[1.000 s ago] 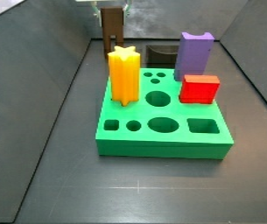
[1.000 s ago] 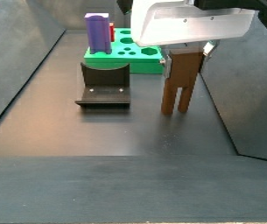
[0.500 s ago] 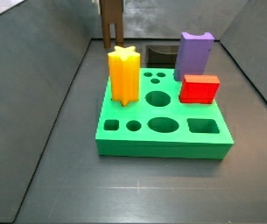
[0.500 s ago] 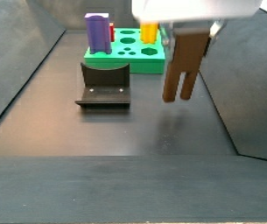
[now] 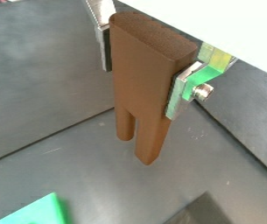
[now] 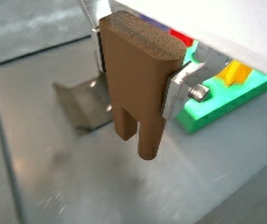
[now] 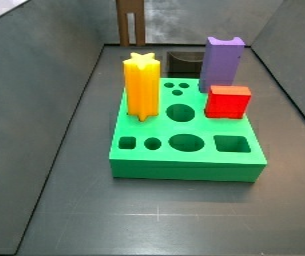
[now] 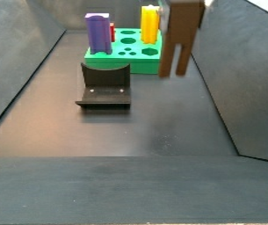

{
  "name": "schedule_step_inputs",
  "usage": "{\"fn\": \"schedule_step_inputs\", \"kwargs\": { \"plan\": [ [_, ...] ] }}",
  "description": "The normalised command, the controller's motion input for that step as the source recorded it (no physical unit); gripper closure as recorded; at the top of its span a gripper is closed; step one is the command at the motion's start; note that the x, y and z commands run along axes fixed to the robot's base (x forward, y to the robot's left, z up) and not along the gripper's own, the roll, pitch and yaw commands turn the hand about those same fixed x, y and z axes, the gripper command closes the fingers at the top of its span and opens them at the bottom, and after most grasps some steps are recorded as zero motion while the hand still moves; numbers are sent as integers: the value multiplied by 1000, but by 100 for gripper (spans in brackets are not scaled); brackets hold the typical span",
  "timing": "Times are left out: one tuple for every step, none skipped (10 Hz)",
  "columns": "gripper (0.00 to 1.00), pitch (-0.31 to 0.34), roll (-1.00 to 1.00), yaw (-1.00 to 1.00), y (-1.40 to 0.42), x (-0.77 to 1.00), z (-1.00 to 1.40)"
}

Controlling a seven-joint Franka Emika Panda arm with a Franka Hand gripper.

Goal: Pick up the square-circle object. Move up. Rotate the square-circle object. Move to above the board. Insert the square-circle object.
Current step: Rotate the square-circle object.

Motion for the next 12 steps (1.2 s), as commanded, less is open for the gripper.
{"fn": "schedule_step_inputs", "kwargs": {
  "plan": [
    [100, 56, 4, 23, -329, 53, 673],
    [100, 70, -2, 21, -128, 42, 511],
    [100, 87, -5, 18, -64, 34, 288],
    [100, 90, -5, 19, -61, 31, 175],
    [100, 29, -7, -1000, 0, 0, 0],
    [100, 28, -7, -1000, 20, 0, 8],
    [100, 30, -8, -1000, 26, 0, 10],
    [100, 31, -8, -1000, 20, 1, 10],
    [100, 35, -9, -1000, 15, 5, 12],
    [100, 37, -10, -1000, 13, 6, 12],
    [100, 41, -11, -1000, 13, 8, 14],
    [100, 46, -12, -1000, 12, 9, 14]
  ]
}}
